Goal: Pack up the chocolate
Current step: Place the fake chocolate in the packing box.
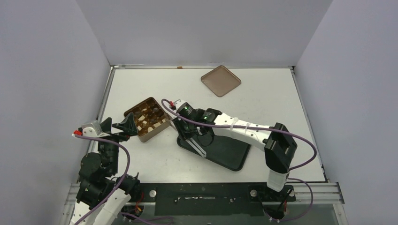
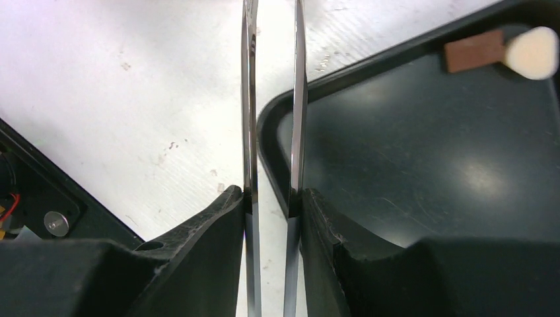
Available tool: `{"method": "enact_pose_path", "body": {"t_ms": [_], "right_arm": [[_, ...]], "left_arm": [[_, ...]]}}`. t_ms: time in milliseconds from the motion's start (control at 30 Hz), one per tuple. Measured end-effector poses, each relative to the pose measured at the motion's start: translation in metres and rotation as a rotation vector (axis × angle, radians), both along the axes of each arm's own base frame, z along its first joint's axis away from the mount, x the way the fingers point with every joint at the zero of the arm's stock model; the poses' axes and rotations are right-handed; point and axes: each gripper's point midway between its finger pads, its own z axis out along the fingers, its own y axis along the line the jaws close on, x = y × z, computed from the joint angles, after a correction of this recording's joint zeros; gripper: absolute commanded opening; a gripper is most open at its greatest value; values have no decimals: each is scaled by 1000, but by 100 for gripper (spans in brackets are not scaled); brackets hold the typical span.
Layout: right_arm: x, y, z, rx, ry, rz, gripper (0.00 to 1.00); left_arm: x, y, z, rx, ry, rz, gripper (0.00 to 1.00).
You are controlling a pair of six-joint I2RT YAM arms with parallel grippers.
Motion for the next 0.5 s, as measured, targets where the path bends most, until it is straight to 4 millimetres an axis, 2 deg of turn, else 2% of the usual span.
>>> {"method": "enact_pose_path", "body": {"t_ms": [133, 500], "right_arm": [[-10, 18, -8, -12, 12, 42, 12], [-22, 74, -6, 26, 9, 136, 14]], "left_arm": [[0, 0, 0, 0, 0, 0, 97], [-1, 1, 0, -1, -2, 2, 97]]}}
